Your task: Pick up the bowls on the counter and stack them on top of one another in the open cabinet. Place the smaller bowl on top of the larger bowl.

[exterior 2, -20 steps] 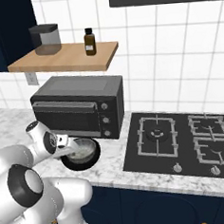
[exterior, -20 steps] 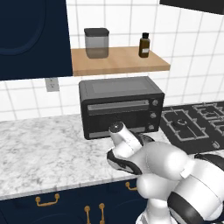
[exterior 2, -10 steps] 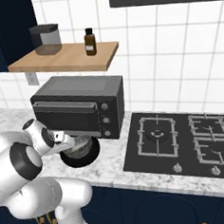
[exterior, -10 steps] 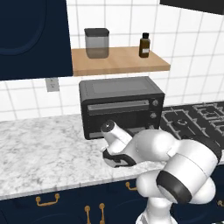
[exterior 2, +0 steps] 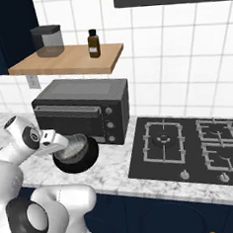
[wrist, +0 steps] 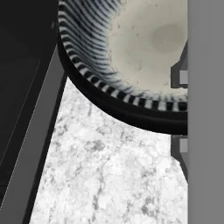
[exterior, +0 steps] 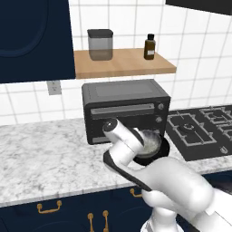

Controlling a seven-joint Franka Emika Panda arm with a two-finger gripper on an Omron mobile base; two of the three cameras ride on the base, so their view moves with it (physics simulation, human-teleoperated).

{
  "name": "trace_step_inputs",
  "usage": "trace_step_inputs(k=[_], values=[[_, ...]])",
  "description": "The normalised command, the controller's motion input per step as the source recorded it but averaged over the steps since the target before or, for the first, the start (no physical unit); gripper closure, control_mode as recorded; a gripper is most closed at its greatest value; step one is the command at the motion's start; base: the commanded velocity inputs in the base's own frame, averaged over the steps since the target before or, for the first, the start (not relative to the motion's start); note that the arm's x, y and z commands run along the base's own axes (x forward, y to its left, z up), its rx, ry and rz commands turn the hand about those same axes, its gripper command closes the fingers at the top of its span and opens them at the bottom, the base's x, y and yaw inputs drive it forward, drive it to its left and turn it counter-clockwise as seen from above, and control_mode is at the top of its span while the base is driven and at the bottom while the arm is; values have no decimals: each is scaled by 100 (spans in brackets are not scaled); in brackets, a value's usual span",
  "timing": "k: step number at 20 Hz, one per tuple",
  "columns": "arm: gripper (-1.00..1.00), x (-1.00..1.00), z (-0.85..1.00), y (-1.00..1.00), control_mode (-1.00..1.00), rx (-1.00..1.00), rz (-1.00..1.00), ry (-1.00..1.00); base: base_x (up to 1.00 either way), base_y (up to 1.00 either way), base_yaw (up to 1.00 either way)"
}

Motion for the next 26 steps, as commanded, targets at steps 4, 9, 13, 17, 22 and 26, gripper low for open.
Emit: trace_step_inputs(k=[4, 9, 13, 17, 22, 26], values=[[100, -73, 100, -27, -100, 0, -3, -37, 0, 0, 0], [100, -13, 100, 2, -100, -4, 9, -28, 0, 0, 0], [100, 0, 100, 9, -100, -16, 28, -6, 0, 0, 0], [100, -7, 100, 8, -100, -23, 23, 0, 0, 0, 0], [100, 0, 100, 28, -100, -25, 16, 1, 0, 0, 0], [100, 0, 100, 27, -100, -18, 9, 3, 0, 0, 0]])
